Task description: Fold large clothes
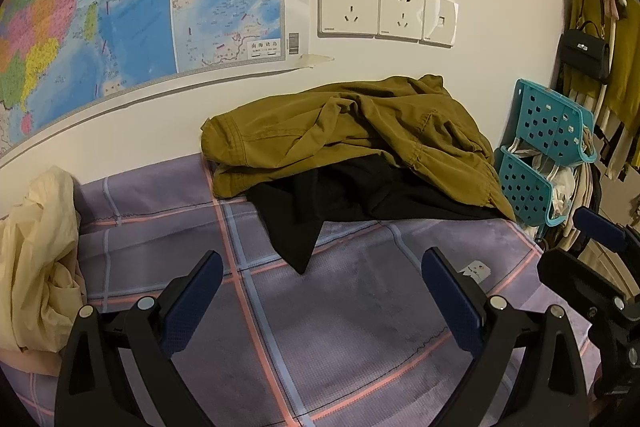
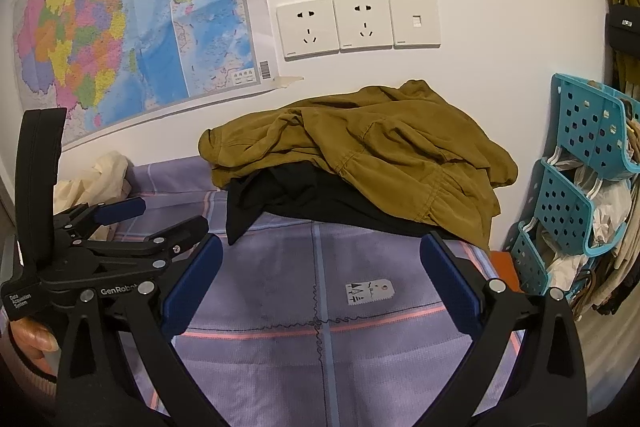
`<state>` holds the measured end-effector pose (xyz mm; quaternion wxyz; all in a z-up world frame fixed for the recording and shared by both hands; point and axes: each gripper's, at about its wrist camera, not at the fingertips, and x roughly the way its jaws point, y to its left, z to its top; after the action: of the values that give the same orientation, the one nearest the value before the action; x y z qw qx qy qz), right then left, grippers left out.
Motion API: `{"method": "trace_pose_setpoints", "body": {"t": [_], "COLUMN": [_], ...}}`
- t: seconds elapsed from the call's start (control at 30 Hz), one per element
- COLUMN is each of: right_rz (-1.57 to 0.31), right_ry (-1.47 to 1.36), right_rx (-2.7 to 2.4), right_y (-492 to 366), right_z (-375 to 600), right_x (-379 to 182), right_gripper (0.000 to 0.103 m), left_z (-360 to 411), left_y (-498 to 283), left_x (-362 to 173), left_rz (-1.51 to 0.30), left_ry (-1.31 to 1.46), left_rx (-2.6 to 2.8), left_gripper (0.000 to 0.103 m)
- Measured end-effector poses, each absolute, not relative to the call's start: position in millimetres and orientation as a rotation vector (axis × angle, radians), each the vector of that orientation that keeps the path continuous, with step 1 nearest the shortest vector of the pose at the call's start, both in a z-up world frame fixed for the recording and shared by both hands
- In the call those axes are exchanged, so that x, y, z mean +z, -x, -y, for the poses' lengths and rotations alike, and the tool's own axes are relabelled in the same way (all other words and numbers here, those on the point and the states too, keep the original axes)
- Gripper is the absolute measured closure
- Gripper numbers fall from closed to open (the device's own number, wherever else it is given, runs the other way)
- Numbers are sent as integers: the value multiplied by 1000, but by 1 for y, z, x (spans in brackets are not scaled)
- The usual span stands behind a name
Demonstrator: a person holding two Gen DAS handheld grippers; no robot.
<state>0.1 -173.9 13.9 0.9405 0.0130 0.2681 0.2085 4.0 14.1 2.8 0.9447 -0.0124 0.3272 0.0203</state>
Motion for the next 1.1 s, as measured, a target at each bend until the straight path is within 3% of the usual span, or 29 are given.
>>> {"method": "trace_pose_setpoints", "body": {"t": [0.73, 1.1], "right_rz": [-547, -580], "right_ry": [-3, 146], "right_rx": [499, 515], "right_y": [-26, -96], "right_z": [166, 128], "right_x": [20, 19], "right_gripper": [6, 6], "left_z": [-32, -73], "left_y": [-27, -58], "left_x": [-6, -22], "left_rz": [-697, -739], "left_ry": [51, 88], "left_rx": [67, 132], "left_gripper": [7, 7]}}
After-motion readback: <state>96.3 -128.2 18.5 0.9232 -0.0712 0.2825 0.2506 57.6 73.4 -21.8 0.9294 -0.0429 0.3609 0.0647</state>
